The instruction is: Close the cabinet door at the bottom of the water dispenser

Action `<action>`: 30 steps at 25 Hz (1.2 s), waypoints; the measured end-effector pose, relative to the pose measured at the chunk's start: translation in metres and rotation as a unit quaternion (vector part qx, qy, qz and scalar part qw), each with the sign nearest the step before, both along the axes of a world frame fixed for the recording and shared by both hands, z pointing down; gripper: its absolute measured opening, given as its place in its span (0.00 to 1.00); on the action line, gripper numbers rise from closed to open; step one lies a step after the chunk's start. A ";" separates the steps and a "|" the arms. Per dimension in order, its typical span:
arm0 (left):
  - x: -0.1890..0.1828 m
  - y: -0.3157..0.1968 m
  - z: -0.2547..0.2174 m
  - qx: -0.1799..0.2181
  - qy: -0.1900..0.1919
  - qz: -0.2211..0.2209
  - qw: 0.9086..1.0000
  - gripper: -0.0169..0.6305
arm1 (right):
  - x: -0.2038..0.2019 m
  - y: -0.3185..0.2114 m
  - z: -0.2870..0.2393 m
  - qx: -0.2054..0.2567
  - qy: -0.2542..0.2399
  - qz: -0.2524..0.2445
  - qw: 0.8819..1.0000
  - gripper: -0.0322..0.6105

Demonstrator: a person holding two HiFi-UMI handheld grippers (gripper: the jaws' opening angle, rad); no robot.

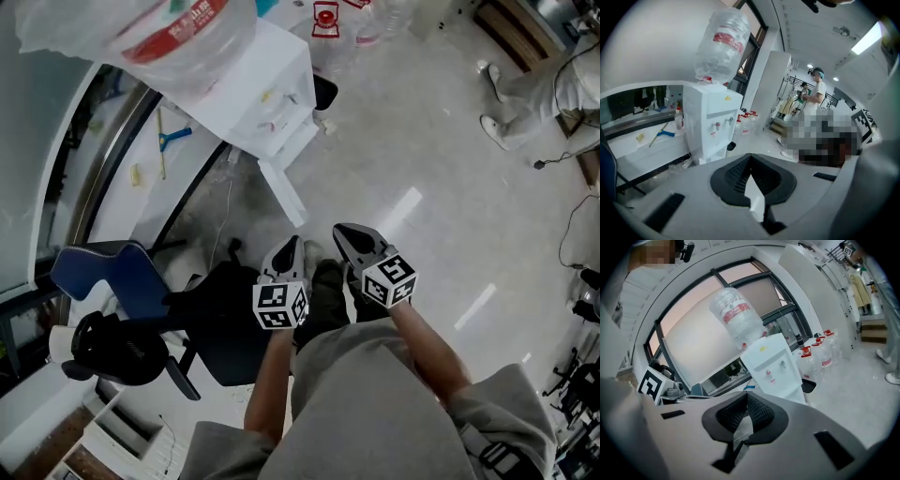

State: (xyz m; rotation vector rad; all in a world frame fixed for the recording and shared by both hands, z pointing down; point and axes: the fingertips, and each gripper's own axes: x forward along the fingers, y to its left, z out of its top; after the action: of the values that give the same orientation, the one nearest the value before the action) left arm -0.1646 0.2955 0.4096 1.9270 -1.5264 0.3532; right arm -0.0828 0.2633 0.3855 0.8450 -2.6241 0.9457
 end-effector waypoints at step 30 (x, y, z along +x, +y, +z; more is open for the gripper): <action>-0.045 -0.015 0.331 -0.122 -0.010 0.030 0.992 0.31 | -0.028 -0.062 0.242 -0.082 0.034 -0.012 0.996 0.07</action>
State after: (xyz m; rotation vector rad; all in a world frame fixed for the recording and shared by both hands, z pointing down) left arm -0.2096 0.2804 0.7411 1.7832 -1.3705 0.5616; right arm -0.1109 0.2017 0.6274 0.7896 -2.4541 1.0897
